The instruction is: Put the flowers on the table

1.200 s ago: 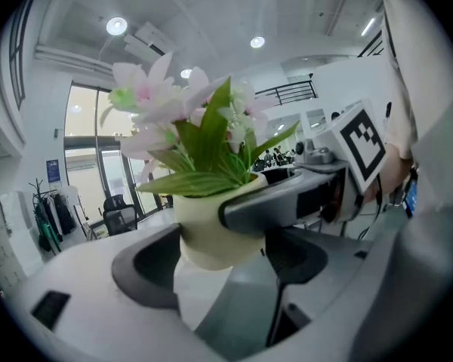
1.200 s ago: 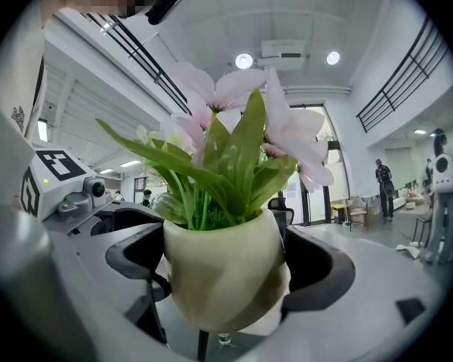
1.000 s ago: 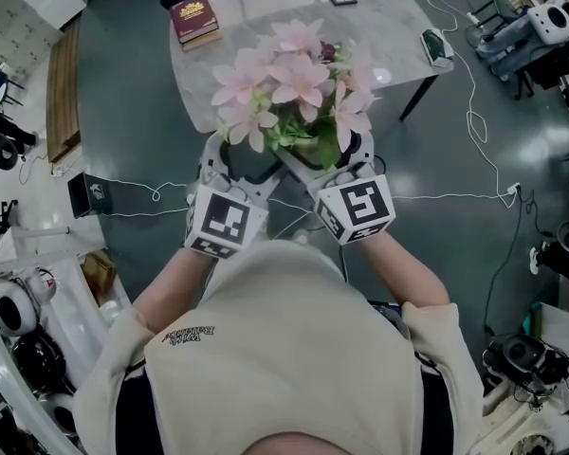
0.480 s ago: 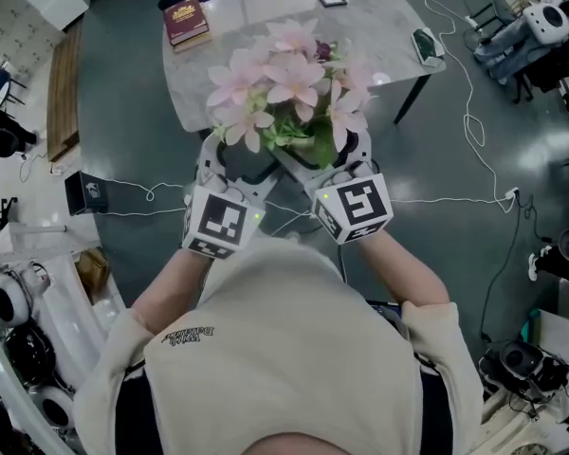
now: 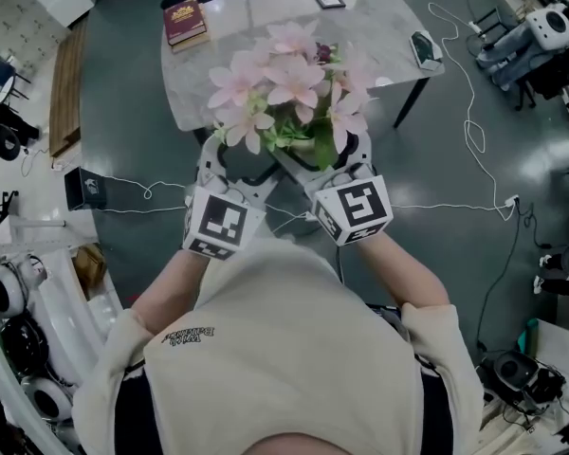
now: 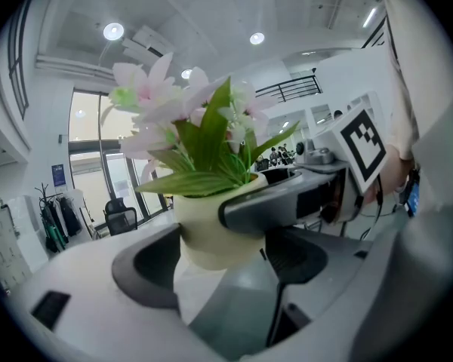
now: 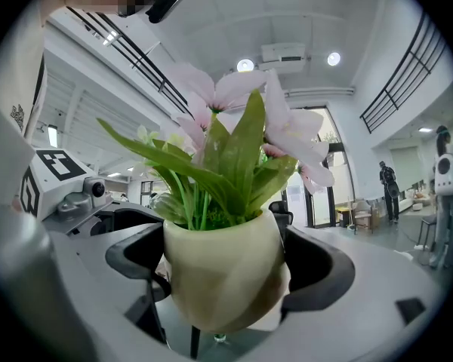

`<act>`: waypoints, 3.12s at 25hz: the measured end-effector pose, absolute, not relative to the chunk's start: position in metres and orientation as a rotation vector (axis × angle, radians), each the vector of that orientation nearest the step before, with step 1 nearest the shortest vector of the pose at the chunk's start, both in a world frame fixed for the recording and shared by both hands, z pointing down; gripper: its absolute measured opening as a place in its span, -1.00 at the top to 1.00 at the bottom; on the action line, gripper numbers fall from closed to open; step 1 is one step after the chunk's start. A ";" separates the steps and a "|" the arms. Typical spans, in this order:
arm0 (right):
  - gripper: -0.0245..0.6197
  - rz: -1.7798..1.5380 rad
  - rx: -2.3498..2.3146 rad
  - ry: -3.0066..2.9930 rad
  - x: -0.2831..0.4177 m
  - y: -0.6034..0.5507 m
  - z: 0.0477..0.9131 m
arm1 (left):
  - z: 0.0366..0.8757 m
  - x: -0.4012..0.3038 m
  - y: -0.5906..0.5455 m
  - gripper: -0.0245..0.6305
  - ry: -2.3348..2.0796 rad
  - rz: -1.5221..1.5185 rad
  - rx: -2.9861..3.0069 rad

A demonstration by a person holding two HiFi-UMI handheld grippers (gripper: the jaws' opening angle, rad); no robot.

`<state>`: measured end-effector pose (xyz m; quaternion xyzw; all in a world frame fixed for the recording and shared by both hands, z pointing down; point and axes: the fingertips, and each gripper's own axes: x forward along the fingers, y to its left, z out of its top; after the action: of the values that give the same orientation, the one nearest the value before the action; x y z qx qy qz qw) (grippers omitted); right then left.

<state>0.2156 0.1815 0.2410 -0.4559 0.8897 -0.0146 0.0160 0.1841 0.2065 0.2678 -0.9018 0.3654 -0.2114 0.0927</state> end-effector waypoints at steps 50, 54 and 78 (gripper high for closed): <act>-0.67 0.003 -1.503 2.736 0.090 -0.144 0.208 | 0.236 0.059 -0.121 -0.14 1.023 -0.515 -2.708; -0.67 0.009 -1.491 2.741 0.089 -0.148 0.207 | 0.235 0.058 -0.124 -0.14 1.036 -0.509 -2.701; -0.67 -0.016 -1.267 2.854 0.078 -0.171 0.218 | 0.252 0.049 -0.141 -0.14 1.287 -0.596 -2.642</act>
<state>0.0784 -0.1710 0.2176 -0.4056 0.9140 -0.0052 0.0093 0.0489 -0.1410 0.2522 -0.8787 0.4282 -0.1984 0.0713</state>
